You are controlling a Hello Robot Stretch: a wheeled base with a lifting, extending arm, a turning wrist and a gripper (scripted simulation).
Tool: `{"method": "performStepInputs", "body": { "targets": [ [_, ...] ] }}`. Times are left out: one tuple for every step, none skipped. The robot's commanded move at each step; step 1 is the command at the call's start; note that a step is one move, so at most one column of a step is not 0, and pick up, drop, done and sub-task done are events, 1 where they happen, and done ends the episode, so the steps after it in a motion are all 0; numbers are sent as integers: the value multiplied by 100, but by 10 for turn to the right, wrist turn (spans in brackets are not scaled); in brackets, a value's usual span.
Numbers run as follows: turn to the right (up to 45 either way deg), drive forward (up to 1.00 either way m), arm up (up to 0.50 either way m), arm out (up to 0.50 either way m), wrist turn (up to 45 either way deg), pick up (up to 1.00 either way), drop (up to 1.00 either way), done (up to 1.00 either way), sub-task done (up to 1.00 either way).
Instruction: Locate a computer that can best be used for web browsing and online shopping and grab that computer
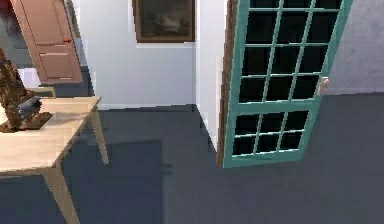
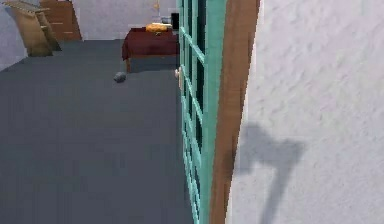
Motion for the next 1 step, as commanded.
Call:
{"method": "performStepInputs", "body": {
  "targets": [
    [0,25,0,0,0,0,0,0,0]
  ]
}}
